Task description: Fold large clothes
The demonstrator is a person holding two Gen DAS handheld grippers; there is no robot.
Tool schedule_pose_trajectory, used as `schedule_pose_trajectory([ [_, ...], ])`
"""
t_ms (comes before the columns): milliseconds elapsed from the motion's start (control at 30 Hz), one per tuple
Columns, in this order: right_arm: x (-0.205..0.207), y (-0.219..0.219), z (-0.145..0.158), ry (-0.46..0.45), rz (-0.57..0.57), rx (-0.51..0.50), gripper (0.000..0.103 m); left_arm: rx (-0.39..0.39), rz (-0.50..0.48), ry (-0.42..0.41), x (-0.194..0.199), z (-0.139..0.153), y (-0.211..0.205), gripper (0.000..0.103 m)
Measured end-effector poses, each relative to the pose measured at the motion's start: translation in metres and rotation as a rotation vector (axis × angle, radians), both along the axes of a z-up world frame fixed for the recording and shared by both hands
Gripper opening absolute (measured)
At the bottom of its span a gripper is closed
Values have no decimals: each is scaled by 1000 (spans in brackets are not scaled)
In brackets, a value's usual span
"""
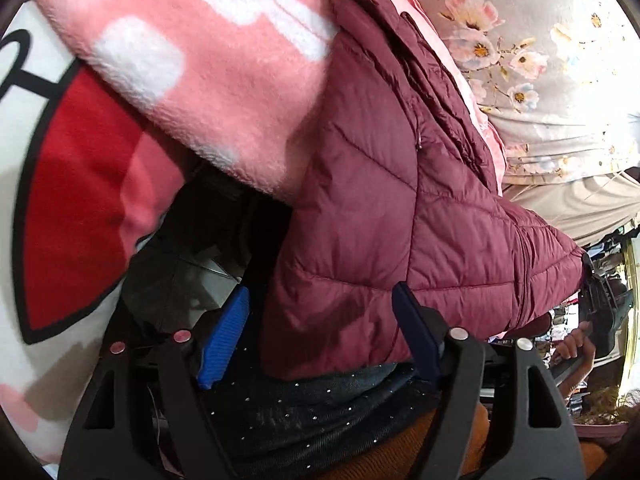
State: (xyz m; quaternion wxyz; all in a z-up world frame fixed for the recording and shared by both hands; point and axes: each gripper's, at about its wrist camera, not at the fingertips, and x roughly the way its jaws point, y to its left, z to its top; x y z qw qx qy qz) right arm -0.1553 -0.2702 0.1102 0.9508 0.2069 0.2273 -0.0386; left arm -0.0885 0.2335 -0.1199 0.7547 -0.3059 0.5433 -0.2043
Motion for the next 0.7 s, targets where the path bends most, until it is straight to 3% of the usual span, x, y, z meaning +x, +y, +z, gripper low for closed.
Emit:
schedule_pose_trajectory([
  [100,-5,-2,-1,-2,-6,5,5,33,-44,-18,2,11,-9,15],
  [133,-7,-2,-1,-2,-9,6,5,49,-56,-41,3,20,-11,8],
  [233,-8,-2,3,-12,-8,8,5,68,-45,-123,4,59,-6,3],
  [400,1,-6,19,-60,-3,1,5,67,14,-384,18,166,16,3],
  [533,37,-18,35,-103,-9,-9,4,160,17,-588,54,237,4,3],
  [700,111,-39,40,-83,-13,22,4,249,31,-651,137,269,-30,3],
])
